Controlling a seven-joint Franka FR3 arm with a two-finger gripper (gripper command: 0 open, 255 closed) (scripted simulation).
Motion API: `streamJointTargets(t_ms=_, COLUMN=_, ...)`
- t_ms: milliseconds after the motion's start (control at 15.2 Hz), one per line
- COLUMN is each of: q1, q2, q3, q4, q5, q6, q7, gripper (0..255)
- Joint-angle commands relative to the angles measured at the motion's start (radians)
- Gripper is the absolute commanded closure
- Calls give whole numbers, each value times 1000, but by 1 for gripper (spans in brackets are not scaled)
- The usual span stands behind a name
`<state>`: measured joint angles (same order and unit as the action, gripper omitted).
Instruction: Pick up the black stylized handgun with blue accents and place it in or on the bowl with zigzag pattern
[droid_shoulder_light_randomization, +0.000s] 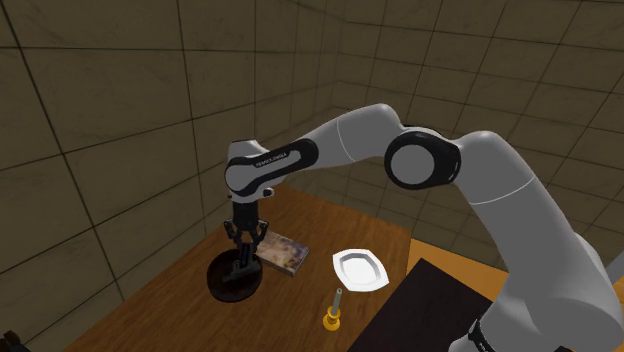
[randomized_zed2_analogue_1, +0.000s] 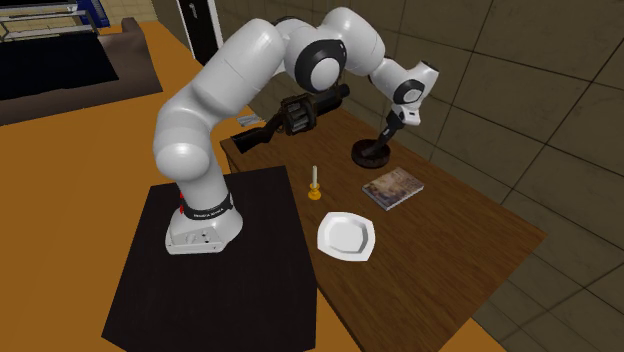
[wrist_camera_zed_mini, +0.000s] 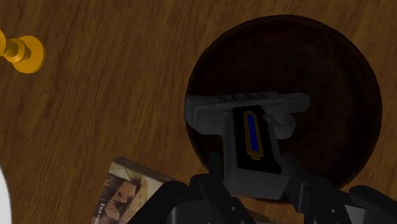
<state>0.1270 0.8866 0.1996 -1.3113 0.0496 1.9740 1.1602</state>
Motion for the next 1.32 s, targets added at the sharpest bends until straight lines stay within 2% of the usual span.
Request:
streamJointTargets(t_ms=0, q1=1, q2=16, q3=0, q4=-8, q5=0, q6=19, q7=-4, gripper=255)
streamJointTargets(t_ms=594, q1=2, q2=30, q3=-1, q4=-6, q5=-1, q6=30, q7=-5, gripper=255)
streamJointTargets(t_ms=660, q1=2, q2=30, q3=-1, q4=-6, q5=-1, q6=30, q7=-5, gripper=0)
streamJointTargets(t_ms=990, q1=2, q2=30, q3=-1, q4=-5, q5=-1, q6=30, q7=-5, gripper=0)
streamJointTargets(t_ms=1254, q1=-7, q2=-5, q3=0, q4=64, q5=0, q6=-75, q7=-5, gripper=0)
